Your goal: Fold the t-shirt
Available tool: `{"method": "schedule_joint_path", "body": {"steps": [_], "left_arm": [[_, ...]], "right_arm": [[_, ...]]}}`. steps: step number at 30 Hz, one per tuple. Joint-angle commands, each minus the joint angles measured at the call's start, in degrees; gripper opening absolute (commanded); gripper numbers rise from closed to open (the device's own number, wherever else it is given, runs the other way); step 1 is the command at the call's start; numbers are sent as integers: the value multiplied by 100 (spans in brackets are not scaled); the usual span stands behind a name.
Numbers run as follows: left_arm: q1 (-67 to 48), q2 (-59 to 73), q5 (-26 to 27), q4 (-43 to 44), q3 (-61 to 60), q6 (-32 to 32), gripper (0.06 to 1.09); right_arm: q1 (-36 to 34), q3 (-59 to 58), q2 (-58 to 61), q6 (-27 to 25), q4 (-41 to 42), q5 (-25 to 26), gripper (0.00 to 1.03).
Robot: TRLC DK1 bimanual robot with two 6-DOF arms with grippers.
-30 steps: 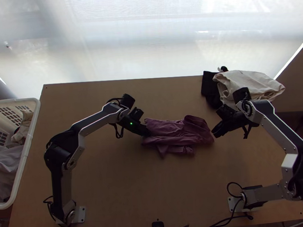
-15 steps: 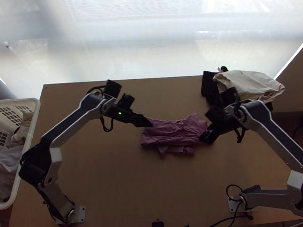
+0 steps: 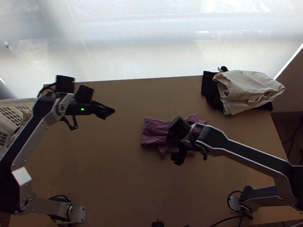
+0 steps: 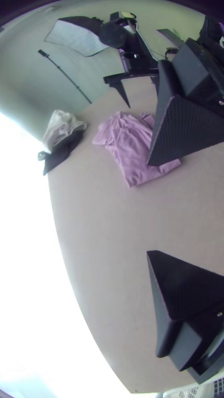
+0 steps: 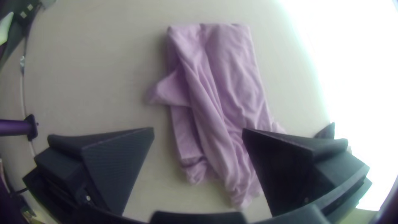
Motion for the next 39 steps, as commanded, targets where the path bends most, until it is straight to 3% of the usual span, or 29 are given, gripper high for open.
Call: {"method": "schedule_joint_path", "body": {"steps": [1, 9, 12, 17, 24, 39], "left_arm": [[1056, -879, -225, 53, -353, 284, 105], [1601, -1626, -295, 88, -968, 503, 105], [1759, -1872, -287, 211, -1223, 503, 105], [2075, -2197, -287, 237, -1584, 714, 105], [2286, -2443, -243, 237, -1874, 908, 105], [2295, -2399, -208, 466, -1935, 978, 104]], "right_arm": [[934, -109, 411, 157, 1019, 739, 99], [1232, -127, 1176, 509, 1995, 1056, 99], [1241, -171, 1457, 562, 2408, 1398, 99], [1268, -144, 1773, 579, 2636, 1513, 99], [1312, 58, 2230, 342, 3006, 1820, 99], [1048, 31, 2547, -713, 3630, 2400, 99]]}}
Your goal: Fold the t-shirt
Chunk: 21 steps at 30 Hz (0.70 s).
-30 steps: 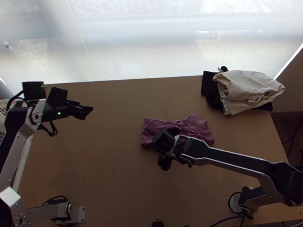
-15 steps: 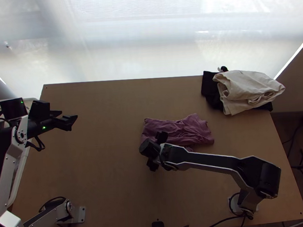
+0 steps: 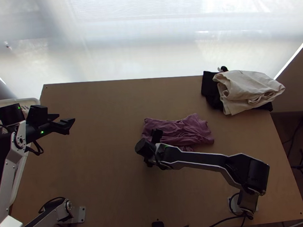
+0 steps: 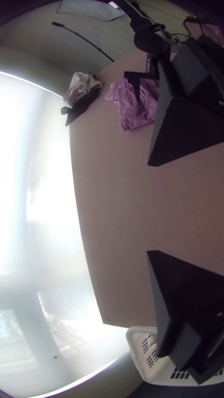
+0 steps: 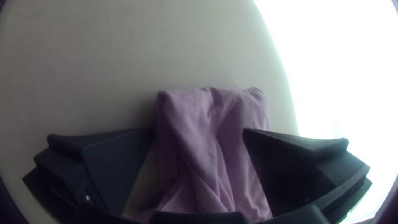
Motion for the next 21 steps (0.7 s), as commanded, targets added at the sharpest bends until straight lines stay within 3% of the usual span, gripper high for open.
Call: {"method": "schedule_joint_path", "body": {"steps": [1, 13, 16, 19, 21], "left_arm": [[28, 23, 22, 64, 34, 29, 104], [46, 198, 83, 90, 201, 21, 104], [108, 198, 83, 81, 184, 21, 104], [187, 172, 136, 81, 157, 12, 104], [231, 154, 154, 81, 140, 12, 104]], "right_arm": [[-205, -34, 151, -429, 220, 202, 99], [-688, 36, 336, -851, 493, 404, 97], [-750, 27, 450, -851, 642, 509, 84], [-758, -8, 503, -842, 756, 536, 54], [-750, -78, 511, -851, 835, 536, 42]]}}
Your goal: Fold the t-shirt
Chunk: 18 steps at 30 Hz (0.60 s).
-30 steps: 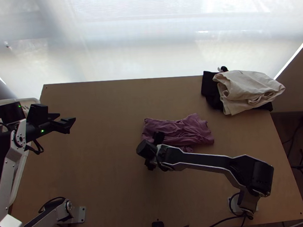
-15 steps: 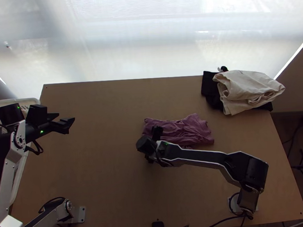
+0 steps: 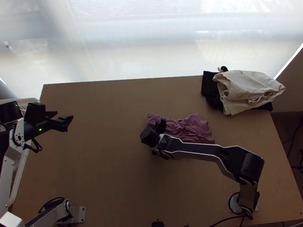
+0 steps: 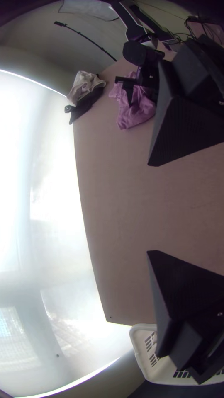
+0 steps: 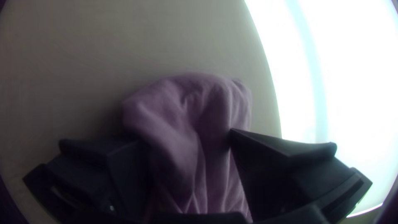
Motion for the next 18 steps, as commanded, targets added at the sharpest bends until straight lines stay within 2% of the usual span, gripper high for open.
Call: {"method": "schedule_joint_path", "body": {"steps": [1, 3, 4, 8, 10, 13, 18], "left_arm": [[137, -12, 71, -6, -24, -1, 104], [172, -29, 62, -6, -16, 8, 103], [207, -29, 71, -15, -16, 8, 103], [277, -73, 88, -24, -16, 8, 103], [312, -126, 115, -32, -42, -1, 103], [400, -179, 124, -32, -68, -28, 104], [427, -267, 115, -279, 116, -10, 104]], "right_arm": [[-76, -115, 114, -22, 232, 66, 34], [-85, -203, 114, -22, 373, 66, 10], [-85, -238, 114, -31, 443, 74, 2], [-164, -265, 96, 22, 751, 110, 3], [-200, -265, -44, -5, 1102, 364, 3], [-340, -98, -510, -172, 1603, 531, 3], [-806, 790, -976, -637, 1550, 540, 3]]}}
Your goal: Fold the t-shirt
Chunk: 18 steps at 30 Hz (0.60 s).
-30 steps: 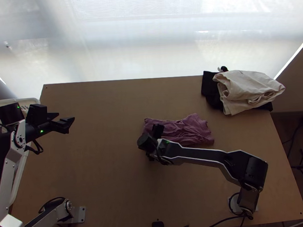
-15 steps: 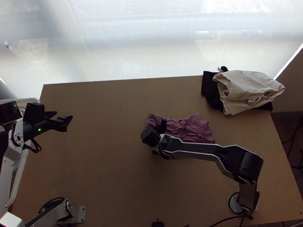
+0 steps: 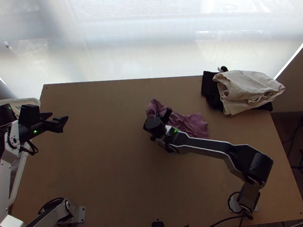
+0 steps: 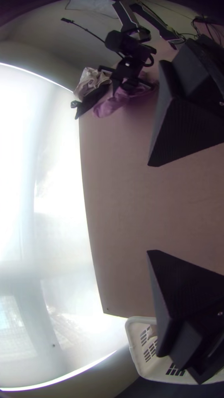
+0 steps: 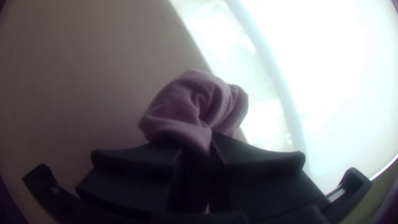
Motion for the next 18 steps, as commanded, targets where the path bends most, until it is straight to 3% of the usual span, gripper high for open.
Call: {"method": "schedule_joint_path", "body": {"steps": [1, 18], "left_arm": [[88, -87, 10, -266, 200, -3, 104], [0, -43, -166, -371, 173, -100, 104]], "right_arm": [[-551, 896, -530, -463, 239, 112, 3], [-2142, 1862, -574, -436, 318, -46, 3]]}}
